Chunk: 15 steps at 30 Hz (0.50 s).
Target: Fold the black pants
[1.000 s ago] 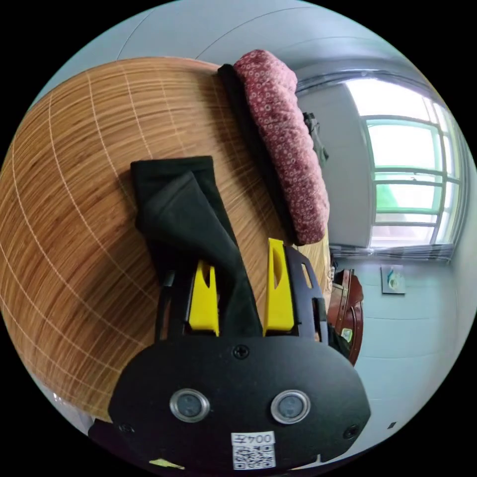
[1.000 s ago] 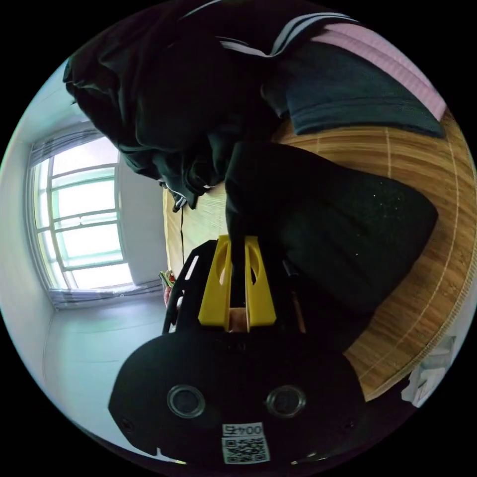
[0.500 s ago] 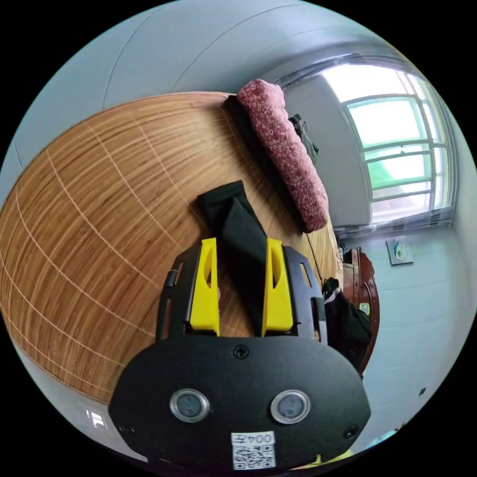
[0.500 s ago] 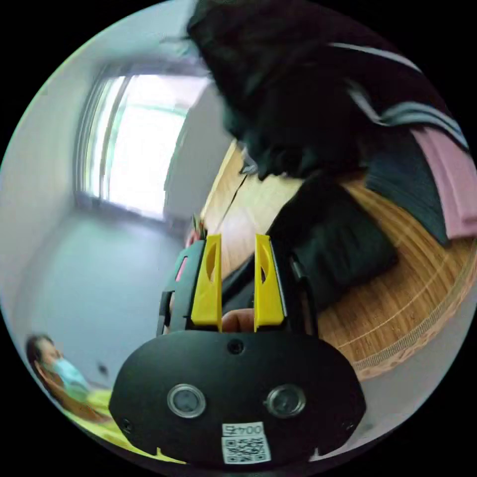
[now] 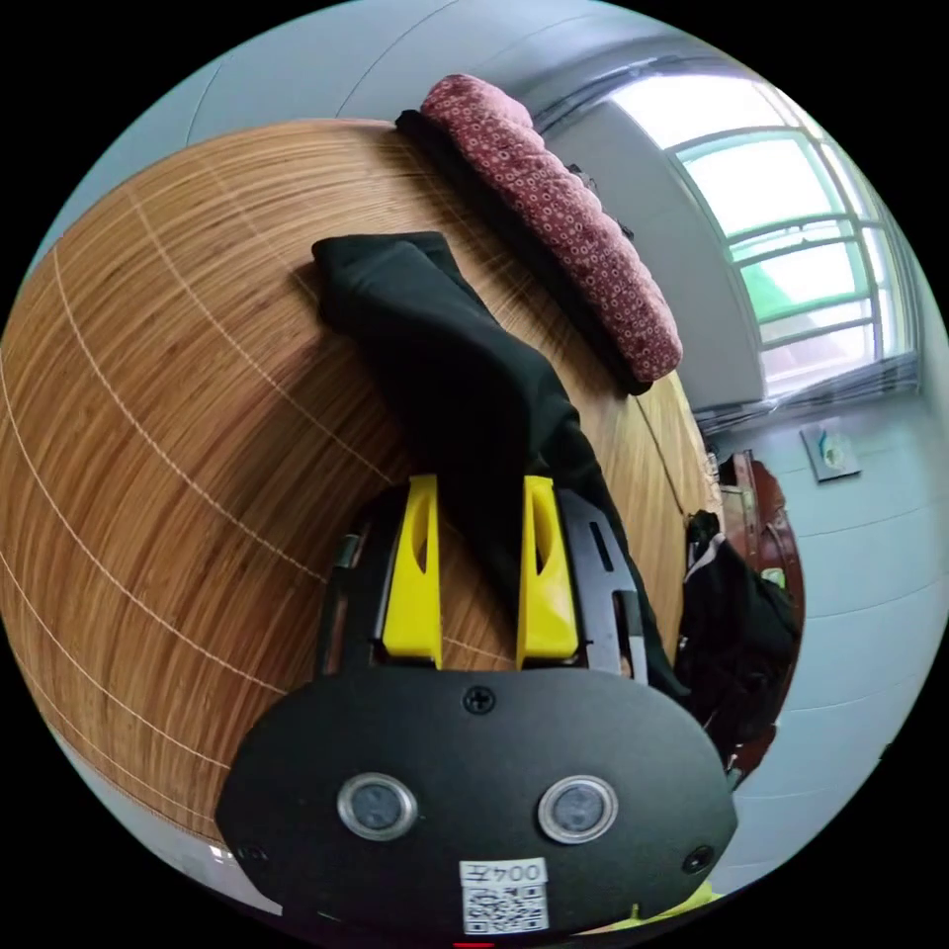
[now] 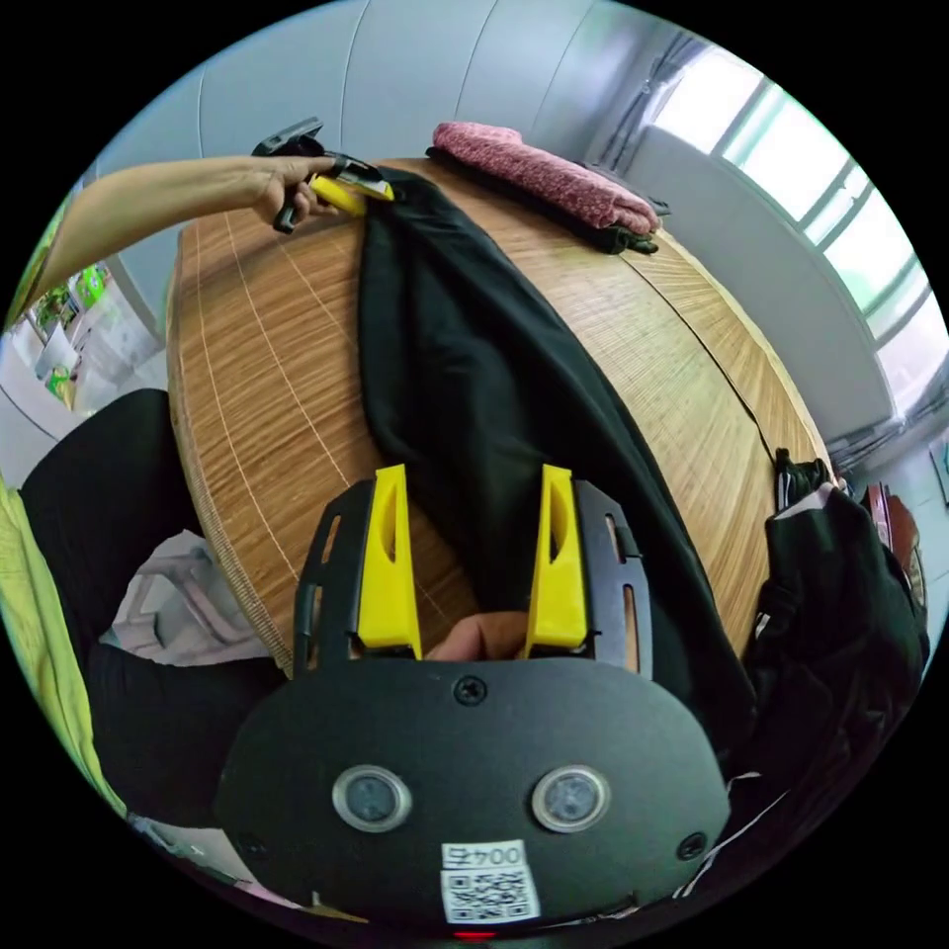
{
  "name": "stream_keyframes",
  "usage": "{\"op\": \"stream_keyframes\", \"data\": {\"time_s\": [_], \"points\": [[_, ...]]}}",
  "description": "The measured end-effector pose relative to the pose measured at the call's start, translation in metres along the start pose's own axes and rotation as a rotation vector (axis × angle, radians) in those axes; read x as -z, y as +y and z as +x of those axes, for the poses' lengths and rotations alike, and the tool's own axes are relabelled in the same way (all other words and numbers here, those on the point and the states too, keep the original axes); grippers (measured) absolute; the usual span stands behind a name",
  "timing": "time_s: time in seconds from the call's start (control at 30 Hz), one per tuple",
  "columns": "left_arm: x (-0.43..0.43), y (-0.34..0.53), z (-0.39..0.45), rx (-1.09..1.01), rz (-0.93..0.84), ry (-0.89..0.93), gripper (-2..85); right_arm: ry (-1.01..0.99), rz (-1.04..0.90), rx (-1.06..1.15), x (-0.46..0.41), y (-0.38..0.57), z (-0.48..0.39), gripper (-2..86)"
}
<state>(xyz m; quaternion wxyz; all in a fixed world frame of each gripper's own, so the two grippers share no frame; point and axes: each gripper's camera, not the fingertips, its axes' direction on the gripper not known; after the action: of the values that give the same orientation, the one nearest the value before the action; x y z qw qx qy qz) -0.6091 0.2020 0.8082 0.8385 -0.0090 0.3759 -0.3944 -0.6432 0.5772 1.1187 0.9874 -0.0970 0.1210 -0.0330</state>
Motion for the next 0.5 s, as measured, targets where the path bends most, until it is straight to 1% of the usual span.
{"op": "stream_keyframes", "data": {"time_s": [0.1,0.17,0.27,0.33,0.4,0.5], "points": [[-0.009,0.005,0.008,-0.012,0.046,-0.011,10.2,-0.03,0.012,-0.023,-0.009,-0.003,-0.003,15.4],[-0.017,0.005,0.009,-0.026,0.029,-0.025,7.6,-0.025,0.029,-0.11,-0.011,-0.004,-0.001,9.3],[-0.019,0.011,0.009,0.01,0.065,-0.018,4.1,-0.012,0.036,-0.205,-0.011,-0.007,-0.006,5.5],[-0.013,0.021,0.022,0.001,0.082,-0.095,2.9,-0.001,0.021,-0.222,-0.007,-0.008,-0.012,4.8],[-0.002,0.034,0.027,-0.005,0.079,-0.16,2.6,-0.03,-0.004,-0.191,0.0,-0.006,-0.02,4.5],[0.033,0.075,0.007,0.021,0.069,-0.165,2.8,-0.141,-0.036,-0.123,0.02,0.012,-0.035,4.2]]}}
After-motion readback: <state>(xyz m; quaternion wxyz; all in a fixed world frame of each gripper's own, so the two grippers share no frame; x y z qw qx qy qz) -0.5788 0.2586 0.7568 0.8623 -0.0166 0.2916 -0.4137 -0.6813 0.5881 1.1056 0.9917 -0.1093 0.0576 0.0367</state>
